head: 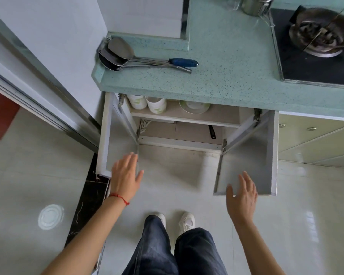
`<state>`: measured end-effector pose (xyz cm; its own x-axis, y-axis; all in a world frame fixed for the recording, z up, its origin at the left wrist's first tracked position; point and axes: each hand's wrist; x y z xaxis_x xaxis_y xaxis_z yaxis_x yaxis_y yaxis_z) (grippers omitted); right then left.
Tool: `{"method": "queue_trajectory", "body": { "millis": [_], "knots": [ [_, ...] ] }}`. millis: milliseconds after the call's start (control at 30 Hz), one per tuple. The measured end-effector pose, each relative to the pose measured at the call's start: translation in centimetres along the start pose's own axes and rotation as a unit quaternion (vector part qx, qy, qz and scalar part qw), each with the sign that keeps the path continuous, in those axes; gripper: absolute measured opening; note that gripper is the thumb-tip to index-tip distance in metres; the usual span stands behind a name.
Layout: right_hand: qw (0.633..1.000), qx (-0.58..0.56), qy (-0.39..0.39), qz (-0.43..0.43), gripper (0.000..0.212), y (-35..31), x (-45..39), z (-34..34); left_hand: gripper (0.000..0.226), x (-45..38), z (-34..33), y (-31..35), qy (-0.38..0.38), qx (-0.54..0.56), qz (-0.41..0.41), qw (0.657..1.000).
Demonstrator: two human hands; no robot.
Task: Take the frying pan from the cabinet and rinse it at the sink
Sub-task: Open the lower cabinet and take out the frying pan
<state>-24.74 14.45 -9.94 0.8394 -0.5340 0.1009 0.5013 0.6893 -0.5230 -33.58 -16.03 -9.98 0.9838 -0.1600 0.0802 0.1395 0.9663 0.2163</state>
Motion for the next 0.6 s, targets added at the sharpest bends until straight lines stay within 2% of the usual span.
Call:
{"method": "queue_trajectory", "body": {
  "millis": [133, 267, 400, 500, 600],
  "knots": [
    [0.994, 0.054, -0.062, 0.070, 0.054, -1.9, 0.5, -1.2, 0.057, 0.0, -0.8, 2.5, -0.038, -0.047, -0.076, 0.995],
    [0.986, 0.091, -0.120, 0.069, 0.051, -1.5, -0.7, -1.5, 0.057, -0.6, -1.6, 4.5, -0.074, -0.072, -0.087, 0.991],
    [0.978, 0.116, -0.156, 0.076, 0.052, -0.2, -3.2, -1.5, 0.050, -2.2, -3.2, 5.9, -0.062, -0.097, -0.096, 0.989],
    [0.979, 0.117, -0.142, 0.087, 0.052, 1.3, -6.0, -2.6, 0.054, -4.2, -5.0, 7.1, -0.081, -0.094, -0.084, 0.989],
    [0.977, 0.122, -0.148, 0.098, 0.064, 2.9, -8.9, -4.2, 0.050, -6.4, -7.5, 7.9, -0.076, -0.087, -0.090, 0.989]
  ]
}}
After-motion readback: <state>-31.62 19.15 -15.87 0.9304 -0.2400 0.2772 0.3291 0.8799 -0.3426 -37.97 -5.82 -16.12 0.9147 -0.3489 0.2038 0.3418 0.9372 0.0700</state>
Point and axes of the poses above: each hand's wrist, its own x-axis away from the middle knuckle, its own z-axis out of the back of the hand, y = z × x, and after that the axes turned 3 degrees about -x, right-handed
